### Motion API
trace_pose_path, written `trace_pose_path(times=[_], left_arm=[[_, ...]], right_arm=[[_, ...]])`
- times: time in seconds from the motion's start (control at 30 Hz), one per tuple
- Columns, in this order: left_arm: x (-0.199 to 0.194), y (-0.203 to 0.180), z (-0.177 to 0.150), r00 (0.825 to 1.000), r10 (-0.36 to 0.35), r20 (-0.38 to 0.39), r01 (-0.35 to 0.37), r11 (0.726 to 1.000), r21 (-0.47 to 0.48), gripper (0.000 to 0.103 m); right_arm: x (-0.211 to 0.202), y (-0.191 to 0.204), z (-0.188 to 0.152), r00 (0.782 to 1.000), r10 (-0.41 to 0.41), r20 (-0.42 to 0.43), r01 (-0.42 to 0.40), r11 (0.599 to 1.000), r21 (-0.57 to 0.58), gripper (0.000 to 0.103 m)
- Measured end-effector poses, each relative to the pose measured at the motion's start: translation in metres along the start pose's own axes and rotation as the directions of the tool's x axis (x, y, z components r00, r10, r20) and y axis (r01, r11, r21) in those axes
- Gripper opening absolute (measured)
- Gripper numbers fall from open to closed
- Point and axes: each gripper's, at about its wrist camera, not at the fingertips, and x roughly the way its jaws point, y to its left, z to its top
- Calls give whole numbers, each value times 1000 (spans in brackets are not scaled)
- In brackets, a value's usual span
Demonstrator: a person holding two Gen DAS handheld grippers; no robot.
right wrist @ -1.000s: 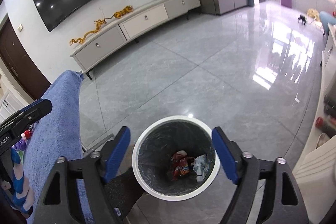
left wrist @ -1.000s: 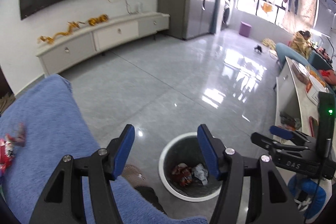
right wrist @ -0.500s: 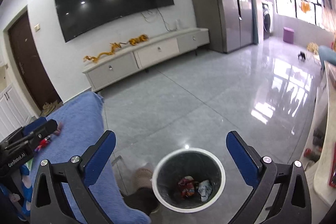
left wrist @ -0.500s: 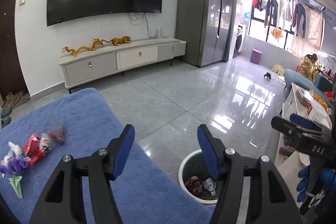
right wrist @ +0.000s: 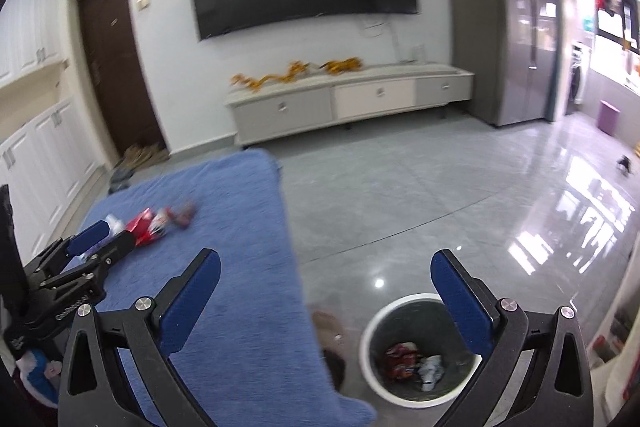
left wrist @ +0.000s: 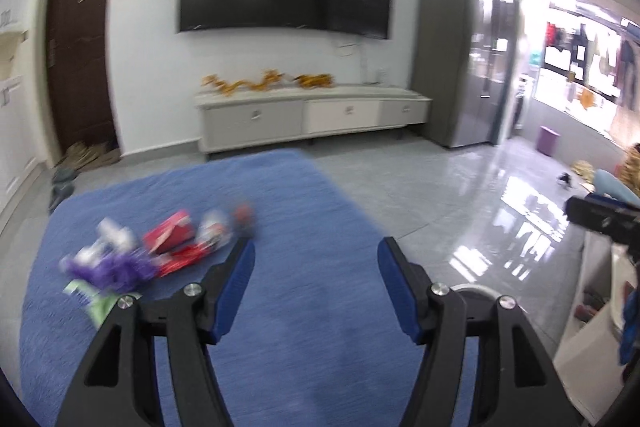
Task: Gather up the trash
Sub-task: 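Move both tools back over the rug toward the remaining wrappers, then grasp the green-white bag with the left tool while the right tool grasps the clear bag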
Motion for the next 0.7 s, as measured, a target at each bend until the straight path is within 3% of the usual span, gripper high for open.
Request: trace_pose_path(times=[0.2, 0.37, 0.53, 0.7], left_arm=[[0, 99, -35, 988, 143, -57, -149, 981, -123, 63], [-5, 179, -49, 967, 233, -99, -251, 931, -263, 63], [0, 234, -52, 964, 232, -131, -266, 864, -428, 63], [27, 253, -51, 972, 173, -157, -229, 836, -498, 63]], right_arm=[[44, 54, -1, 989, 115, -89, -124, 986, -107, 102], [89, 100, 6, 961, 226, -162, -249, 958, -142, 92], [145, 152, 18, 923, 316, -219, -355, 920, -166, 86], [196, 198, 28, 891, 374, -256, -422, 891, -166, 82]])
